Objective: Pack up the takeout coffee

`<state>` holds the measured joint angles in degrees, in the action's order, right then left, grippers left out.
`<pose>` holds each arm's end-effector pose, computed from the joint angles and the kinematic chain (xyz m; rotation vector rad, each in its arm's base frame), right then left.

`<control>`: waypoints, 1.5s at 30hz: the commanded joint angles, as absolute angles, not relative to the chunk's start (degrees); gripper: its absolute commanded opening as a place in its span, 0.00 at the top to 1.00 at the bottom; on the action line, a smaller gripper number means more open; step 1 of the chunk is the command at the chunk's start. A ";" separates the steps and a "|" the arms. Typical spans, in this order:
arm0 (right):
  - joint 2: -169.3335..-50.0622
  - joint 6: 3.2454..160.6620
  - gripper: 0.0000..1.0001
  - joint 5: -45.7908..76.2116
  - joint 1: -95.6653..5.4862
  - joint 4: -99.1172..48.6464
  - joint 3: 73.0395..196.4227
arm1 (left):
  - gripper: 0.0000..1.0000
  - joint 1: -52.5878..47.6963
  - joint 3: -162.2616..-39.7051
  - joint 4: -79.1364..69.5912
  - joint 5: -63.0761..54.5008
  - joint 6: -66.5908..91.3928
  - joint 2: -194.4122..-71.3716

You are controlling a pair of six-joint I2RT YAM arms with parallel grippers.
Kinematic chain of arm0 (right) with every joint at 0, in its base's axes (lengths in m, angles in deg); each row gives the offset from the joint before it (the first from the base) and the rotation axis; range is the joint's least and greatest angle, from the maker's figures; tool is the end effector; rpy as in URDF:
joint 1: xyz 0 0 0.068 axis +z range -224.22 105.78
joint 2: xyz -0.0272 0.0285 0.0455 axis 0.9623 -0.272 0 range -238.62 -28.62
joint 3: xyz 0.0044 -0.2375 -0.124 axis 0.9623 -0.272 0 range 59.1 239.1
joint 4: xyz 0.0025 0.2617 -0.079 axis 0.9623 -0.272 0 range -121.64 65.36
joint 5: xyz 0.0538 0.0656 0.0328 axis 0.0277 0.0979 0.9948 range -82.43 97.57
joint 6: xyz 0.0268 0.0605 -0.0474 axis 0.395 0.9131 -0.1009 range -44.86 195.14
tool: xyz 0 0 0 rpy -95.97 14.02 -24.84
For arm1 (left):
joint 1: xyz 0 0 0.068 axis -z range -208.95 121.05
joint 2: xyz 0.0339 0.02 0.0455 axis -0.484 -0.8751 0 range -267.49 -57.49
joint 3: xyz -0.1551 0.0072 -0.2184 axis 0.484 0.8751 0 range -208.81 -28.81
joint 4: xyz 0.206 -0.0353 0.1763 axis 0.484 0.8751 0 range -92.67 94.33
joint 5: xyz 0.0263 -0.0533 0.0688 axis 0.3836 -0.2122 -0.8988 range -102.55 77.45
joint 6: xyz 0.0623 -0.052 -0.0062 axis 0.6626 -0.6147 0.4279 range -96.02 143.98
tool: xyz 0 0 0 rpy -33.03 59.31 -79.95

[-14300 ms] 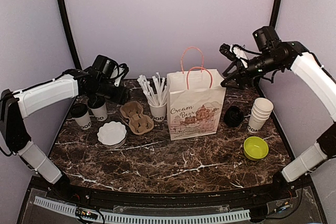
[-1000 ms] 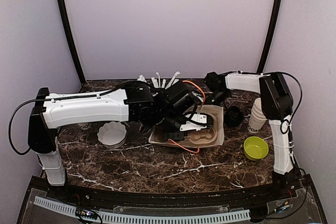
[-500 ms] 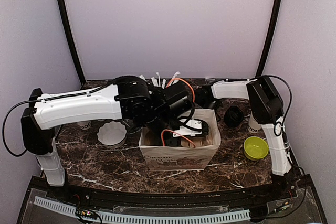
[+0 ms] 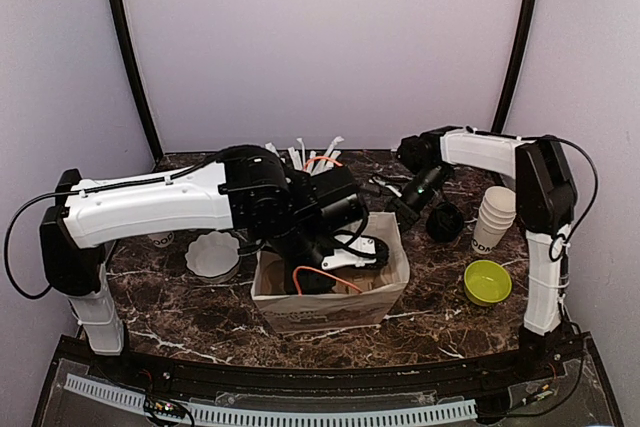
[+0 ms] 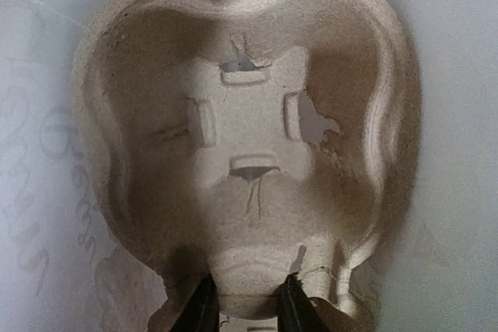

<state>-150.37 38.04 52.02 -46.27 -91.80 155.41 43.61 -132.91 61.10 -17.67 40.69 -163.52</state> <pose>0.3384 0.2354 0.1529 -1.5313 2.4516 1.1826 0.1291 -0.3897 0.2821 1.8932 1.9548 -0.1667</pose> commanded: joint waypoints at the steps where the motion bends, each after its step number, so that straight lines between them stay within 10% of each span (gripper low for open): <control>1: -143.07 39.67 0.63 49.61 -48.90 -91.26 154.54 | 0.74 43.76 -133.04 63.65 -19.83 39.60 -164.85; 33: -135.21 41.05 0.61 53.80 -51.10 -85.82 147.18 | 0.72 36.55 -122.30 52.83 -16.64 39.40 -171.11; 45: -135.59 40.86 0.61 54.05 -51.10 -86.21 147.12 | 0.55 35.48 -120.40 50.23 -15.53 39.29 -170.81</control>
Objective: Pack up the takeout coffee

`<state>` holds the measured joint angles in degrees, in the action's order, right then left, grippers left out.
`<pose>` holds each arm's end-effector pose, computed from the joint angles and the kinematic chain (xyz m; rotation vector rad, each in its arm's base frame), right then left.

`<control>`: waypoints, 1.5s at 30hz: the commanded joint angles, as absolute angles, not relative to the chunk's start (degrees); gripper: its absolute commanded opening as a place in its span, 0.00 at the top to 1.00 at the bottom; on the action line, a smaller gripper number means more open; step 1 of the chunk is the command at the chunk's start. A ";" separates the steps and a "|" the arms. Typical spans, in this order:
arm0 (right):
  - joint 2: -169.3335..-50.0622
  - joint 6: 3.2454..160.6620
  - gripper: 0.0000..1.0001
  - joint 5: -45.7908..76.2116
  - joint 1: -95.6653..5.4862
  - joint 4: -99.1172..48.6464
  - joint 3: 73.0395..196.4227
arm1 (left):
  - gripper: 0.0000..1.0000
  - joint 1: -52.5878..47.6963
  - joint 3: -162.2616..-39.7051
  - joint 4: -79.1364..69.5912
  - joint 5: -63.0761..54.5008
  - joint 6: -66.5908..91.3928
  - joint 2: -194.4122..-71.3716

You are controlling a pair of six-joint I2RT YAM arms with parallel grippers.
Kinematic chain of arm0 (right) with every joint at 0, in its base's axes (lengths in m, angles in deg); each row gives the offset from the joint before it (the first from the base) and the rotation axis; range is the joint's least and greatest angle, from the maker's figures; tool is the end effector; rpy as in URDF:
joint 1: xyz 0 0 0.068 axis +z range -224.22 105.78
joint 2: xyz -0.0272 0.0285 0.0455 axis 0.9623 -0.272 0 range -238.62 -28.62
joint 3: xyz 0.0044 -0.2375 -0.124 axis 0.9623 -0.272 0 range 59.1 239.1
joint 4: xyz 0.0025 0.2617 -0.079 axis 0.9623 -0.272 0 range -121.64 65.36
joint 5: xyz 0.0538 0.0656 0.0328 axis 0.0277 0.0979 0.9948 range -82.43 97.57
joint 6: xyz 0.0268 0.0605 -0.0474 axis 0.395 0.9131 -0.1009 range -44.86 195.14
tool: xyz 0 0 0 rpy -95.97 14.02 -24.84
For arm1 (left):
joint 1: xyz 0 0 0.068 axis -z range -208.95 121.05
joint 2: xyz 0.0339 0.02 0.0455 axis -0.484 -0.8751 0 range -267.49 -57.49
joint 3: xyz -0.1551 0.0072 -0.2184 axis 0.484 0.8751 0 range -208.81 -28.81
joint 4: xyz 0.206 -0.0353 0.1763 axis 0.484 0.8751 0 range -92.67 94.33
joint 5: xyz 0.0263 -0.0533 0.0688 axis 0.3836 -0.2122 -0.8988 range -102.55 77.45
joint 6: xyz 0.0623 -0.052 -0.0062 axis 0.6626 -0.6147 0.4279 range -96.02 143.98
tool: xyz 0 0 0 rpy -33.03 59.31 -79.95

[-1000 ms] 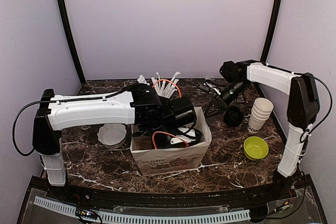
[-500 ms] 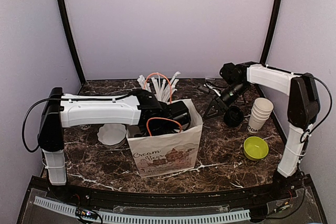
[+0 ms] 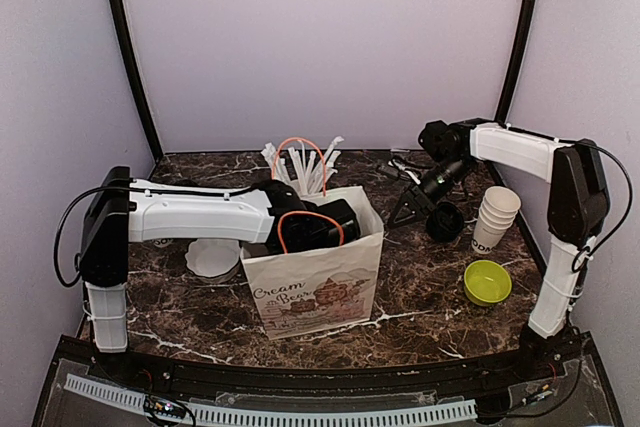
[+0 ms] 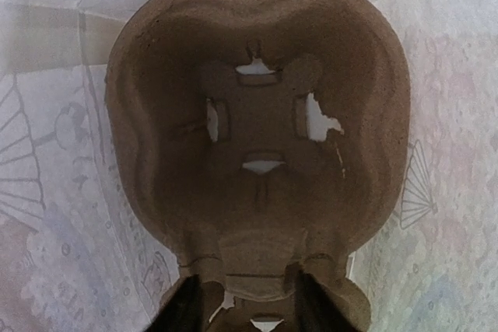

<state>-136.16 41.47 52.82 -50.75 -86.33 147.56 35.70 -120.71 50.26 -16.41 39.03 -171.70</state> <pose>0.3297 0.1977 0.2107 -1.3744 2.3339 1.1044 0.1859 -0.3812 0.1676 1.8352 2.2185 -0.0682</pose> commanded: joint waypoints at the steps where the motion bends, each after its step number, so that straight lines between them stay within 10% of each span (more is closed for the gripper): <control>1: -135.46 40.78 0.61 54.06 -51.10 -86.29 147.16 | 0.54 35.48 -120.49 50.65 -15.60 38.97 -170.57; 12: -132.14 40.59 0.60 52.96 -51.99 -87.21 146.35 | 0.36 35.48 -124.88 49.50 -15.78 39.95 -160.14; 27: -125.76 36.53 0.57 53.95 -53.45 -96.28 155.25 | 0.42 35.63 -137.09 48.02 -16.33 42.04 -149.83; 45: -129.61 43.60 0.33 54.12 -34.33 -94.53 180.33 | 0.20 33.95 -112.60 35.70 -42.51 29.62 -119.81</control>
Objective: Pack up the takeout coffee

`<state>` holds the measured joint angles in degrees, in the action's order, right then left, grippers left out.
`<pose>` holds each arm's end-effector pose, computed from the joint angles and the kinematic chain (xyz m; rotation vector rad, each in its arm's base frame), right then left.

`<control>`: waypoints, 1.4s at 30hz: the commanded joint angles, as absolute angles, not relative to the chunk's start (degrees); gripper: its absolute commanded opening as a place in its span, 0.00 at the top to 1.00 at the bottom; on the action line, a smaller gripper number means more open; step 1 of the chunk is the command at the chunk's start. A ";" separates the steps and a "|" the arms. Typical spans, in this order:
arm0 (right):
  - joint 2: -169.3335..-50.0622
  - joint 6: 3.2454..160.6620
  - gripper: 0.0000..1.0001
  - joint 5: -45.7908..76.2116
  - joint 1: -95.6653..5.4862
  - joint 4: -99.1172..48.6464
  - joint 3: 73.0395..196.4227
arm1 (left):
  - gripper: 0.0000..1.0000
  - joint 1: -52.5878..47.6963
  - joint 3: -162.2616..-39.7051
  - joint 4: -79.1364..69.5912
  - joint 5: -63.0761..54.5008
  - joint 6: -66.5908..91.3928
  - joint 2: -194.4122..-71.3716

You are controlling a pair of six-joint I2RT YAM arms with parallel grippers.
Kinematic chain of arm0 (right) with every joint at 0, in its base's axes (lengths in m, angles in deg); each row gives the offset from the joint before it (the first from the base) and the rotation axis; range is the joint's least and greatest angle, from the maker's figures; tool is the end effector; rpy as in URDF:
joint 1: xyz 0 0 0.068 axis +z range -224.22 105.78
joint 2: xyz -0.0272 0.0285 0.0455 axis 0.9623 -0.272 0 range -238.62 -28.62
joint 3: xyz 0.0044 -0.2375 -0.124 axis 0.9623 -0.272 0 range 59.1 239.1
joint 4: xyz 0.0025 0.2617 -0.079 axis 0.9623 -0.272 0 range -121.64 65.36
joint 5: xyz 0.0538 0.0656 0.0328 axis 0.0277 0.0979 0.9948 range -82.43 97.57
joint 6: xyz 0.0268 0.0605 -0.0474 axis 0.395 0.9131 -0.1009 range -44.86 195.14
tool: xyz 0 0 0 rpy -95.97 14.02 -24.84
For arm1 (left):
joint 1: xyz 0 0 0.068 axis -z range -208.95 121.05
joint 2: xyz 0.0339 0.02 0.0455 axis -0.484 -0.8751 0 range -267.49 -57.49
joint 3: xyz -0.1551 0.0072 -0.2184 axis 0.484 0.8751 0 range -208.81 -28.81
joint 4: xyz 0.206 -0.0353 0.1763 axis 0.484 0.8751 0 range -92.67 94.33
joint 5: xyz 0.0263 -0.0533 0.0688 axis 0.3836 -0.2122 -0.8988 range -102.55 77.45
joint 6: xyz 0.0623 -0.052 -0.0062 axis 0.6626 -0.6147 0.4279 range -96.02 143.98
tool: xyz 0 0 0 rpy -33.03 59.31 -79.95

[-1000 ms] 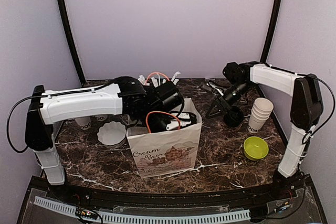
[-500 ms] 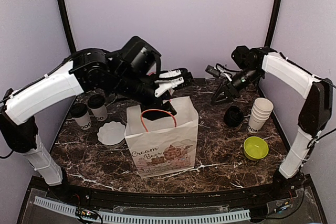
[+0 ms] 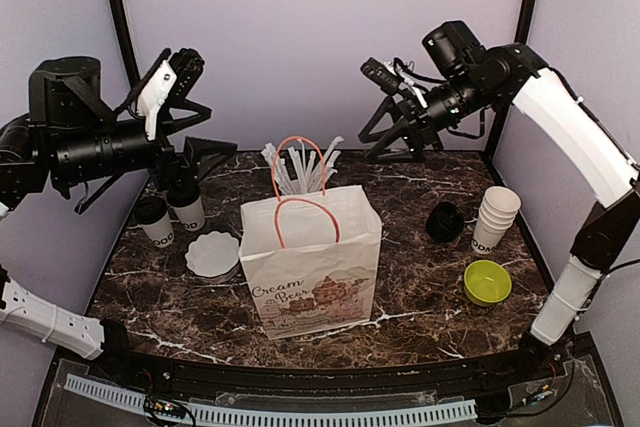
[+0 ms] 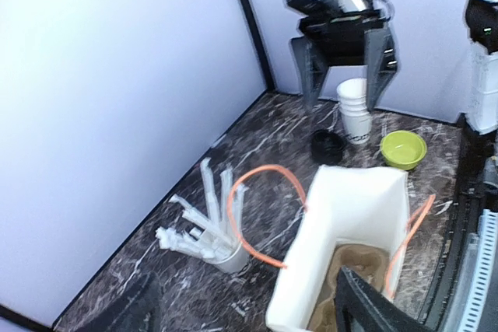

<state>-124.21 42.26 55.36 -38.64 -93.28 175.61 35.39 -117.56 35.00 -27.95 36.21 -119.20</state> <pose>0.2513 0.2440 0.4294 -1.5775 1.6366 1.0128 0.1205 -0.2075 0.4858 0.9345 1.5023 -0.4271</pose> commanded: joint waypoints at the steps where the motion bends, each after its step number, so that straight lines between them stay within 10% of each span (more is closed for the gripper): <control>1: -130.82 43.85 0.33 53.81 -33.15 -94.66 181.48 | 0.20 32.30 -111.97 36.25 -44.10 28.25 -119.46; 10: -137.92 46.32 0.33 51.45 -26.34 -93.53 186.67 | 0.17 17.93 -97.41 32.12 -46.95 16.84 -110.28; 18: -139.51 52.32 0.87 45.71 -26.22 -89.27 188.33 | 0.17 15.80 -95.27 29.59 -42.58 16.76 -111.62; 34: -132.33 53.54 0.39 39.29 -26.23 -86.04 186.15 | 0.19 15.72 -94.52 25.99 -34.08 17.66 -115.68; 39: -138.10 54.83 0.39 39.79 -26.22 -87.13 188.80 | 0.19 15.77 -95.29 26.35 -33.51 17.72 -115.86; 42: -139.06 54.91 0.59 42.43 -26.17 -87.43 189.49 | 0.19 15.71 -95.28 26.86 -34.02 17.69 -114.98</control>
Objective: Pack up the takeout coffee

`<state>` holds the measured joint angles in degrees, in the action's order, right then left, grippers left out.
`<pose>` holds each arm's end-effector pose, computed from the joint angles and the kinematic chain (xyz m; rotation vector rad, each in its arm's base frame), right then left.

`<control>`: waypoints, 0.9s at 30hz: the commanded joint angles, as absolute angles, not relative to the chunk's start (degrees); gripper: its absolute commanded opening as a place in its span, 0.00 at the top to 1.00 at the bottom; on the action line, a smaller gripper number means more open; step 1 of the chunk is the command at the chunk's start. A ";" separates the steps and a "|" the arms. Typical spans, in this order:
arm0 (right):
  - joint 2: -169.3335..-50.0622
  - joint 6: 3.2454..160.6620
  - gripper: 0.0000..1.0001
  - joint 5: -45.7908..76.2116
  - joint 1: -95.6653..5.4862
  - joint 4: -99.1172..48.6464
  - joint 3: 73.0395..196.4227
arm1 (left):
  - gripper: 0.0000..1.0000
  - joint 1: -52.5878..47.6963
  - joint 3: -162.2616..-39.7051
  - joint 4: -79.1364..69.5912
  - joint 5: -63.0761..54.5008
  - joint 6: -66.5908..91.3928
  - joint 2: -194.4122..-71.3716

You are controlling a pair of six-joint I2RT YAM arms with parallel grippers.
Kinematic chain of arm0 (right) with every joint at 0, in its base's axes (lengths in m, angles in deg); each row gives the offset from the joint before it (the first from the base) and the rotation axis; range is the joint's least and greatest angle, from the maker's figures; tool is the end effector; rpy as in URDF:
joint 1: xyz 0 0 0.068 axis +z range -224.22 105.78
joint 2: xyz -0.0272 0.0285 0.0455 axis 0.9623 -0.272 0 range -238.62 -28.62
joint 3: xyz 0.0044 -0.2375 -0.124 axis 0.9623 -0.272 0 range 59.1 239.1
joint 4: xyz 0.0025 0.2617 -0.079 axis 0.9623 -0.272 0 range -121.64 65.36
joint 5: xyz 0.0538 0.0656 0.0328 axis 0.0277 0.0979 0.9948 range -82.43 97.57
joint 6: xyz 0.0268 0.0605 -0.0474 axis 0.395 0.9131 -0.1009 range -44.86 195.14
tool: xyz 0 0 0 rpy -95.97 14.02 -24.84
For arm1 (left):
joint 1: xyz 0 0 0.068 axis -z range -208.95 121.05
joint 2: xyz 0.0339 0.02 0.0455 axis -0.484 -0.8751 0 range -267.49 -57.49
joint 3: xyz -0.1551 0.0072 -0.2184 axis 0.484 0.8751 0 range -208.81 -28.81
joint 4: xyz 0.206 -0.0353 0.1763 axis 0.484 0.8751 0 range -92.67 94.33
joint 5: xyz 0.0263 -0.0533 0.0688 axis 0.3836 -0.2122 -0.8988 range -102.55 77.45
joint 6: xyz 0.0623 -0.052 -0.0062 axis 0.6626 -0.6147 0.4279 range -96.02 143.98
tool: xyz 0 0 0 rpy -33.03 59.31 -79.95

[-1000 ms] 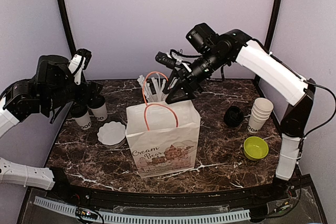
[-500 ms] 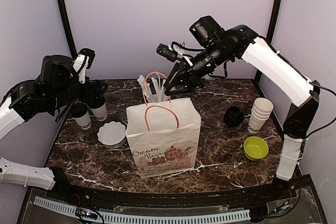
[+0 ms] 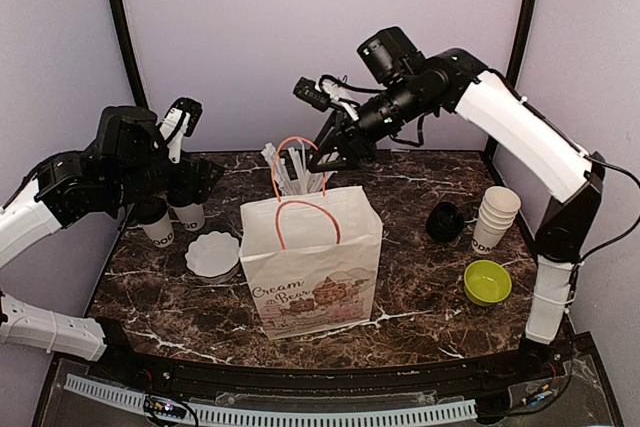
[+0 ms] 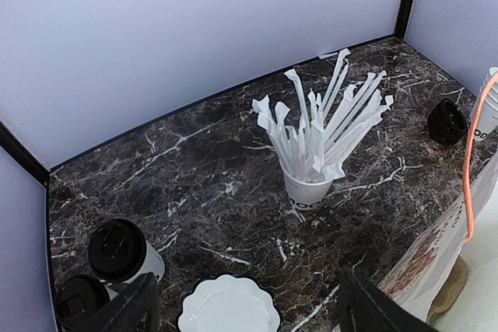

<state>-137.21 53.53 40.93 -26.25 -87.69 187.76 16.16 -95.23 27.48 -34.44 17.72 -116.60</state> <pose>0.2534 0.3390 0.4131 -1.5705 1.7312 0.9062 0.2047 -0.1682 0.3738 0.4082 1.9024 -0.2188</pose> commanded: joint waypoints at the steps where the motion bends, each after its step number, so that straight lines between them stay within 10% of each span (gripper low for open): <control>1: -138.89 54.79 0.68 43.24 -26.14 -87.61 189.54 | 0.19 15.75 -95.23 27.15 -34.40 17.66 -114.79; 4: -137.30 53.38 1.00 47.74 -26.14 -88.52 188.93 | 0.19 15.75 -94.82 27.53 -35.08 17.62 -113.96; 27: -120.89 39.90 1.00 48.40 -9.29 -93.86 164.43 | 0.20 15.72 -96.35 24.50 -31.94 19.72 -117.35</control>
<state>-122.13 41.29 50.70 -9.42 -93.68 163.21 16.16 -95.31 26.30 -32.97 19.14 -117.95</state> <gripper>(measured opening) 0.006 0.800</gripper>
